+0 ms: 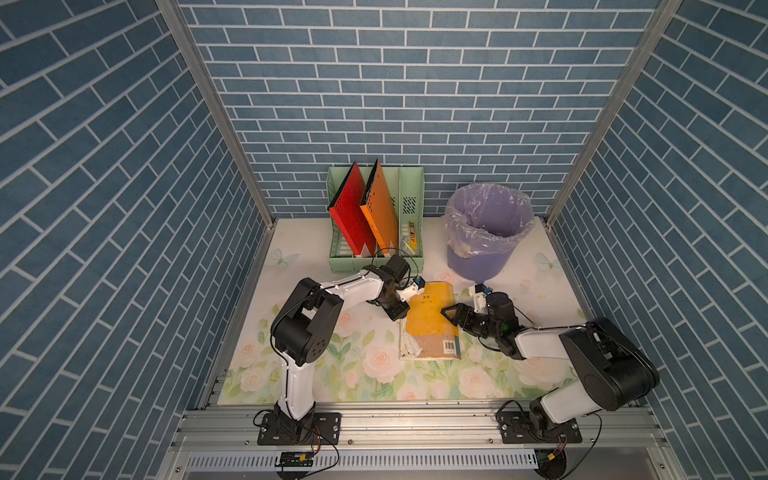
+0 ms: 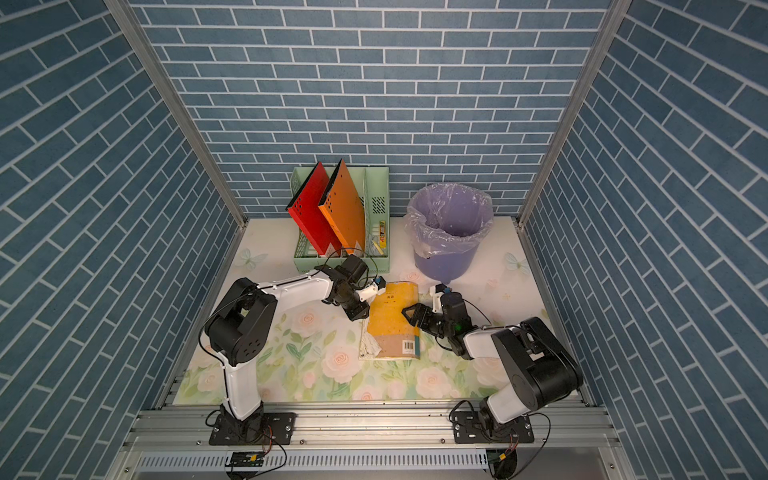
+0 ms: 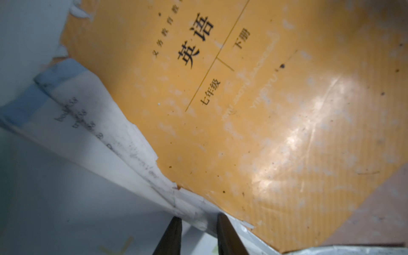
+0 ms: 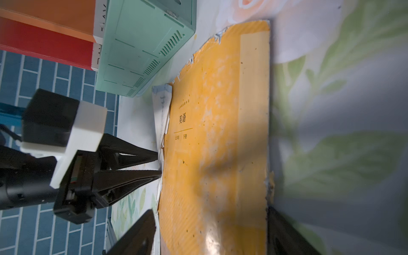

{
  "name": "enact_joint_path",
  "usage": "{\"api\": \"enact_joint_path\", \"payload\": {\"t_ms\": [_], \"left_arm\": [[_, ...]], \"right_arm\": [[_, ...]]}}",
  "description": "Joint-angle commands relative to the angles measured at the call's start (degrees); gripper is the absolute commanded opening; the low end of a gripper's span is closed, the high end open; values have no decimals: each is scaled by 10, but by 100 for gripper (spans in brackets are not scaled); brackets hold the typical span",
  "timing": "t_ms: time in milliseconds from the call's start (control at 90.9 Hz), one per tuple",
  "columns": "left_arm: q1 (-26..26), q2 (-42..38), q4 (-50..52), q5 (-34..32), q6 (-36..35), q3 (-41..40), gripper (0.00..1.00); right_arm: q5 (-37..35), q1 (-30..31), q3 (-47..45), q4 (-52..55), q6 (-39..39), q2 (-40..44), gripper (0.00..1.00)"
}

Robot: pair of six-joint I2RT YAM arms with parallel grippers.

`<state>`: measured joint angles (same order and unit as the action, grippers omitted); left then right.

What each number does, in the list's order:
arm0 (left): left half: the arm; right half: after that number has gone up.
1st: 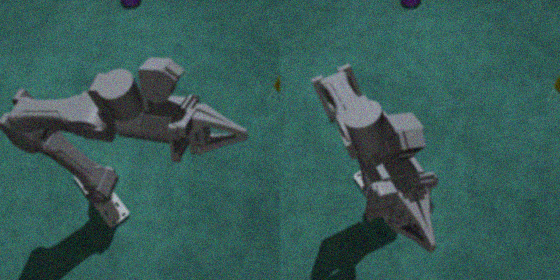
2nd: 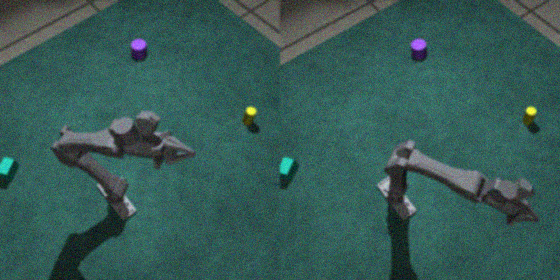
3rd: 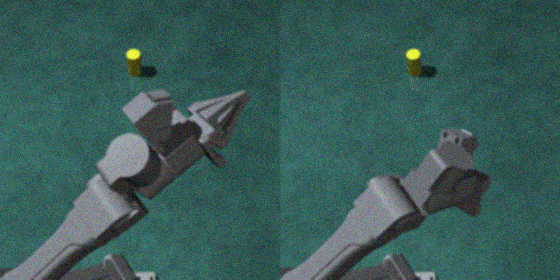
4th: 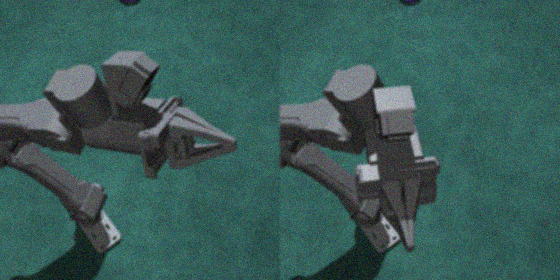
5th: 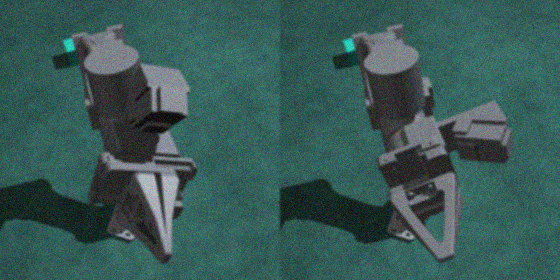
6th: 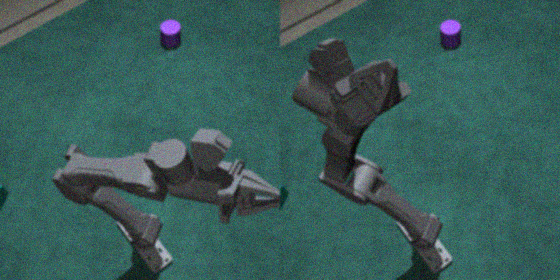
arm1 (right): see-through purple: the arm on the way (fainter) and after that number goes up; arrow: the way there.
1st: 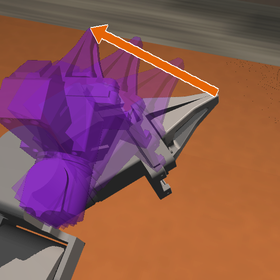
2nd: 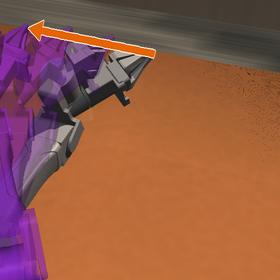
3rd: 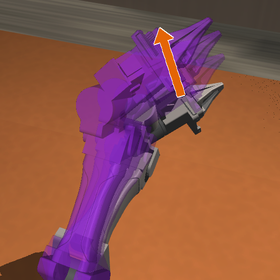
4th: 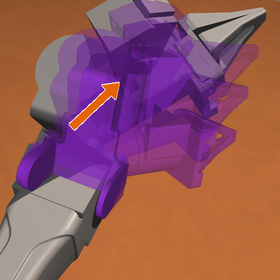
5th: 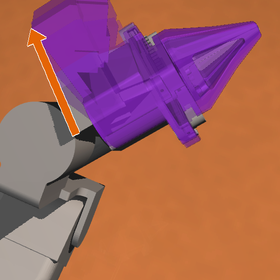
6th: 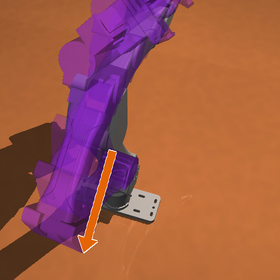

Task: Peel off the used sticky note
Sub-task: Adjust the book at the center of the board.

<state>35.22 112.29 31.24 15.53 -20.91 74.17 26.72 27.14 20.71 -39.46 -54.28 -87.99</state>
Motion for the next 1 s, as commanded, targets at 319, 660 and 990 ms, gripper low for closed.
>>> {"api": "enact_joint_path", "payload": {"t_ms": [319, 660, 990], "left_arm": [[11, 24, 17, -27, -20, -22, 31], [-77, -119, 121, 19, -41, 1, 42], [-255, -282, 164, 64, -76, -71, 78]], "right_arm": [[5, 85, 0, -89, -114, 102, 45], [-286, 141, 223, 531, 115, 270, 0], [-622, 332, 548, 954, 127, 31, 0]]}}
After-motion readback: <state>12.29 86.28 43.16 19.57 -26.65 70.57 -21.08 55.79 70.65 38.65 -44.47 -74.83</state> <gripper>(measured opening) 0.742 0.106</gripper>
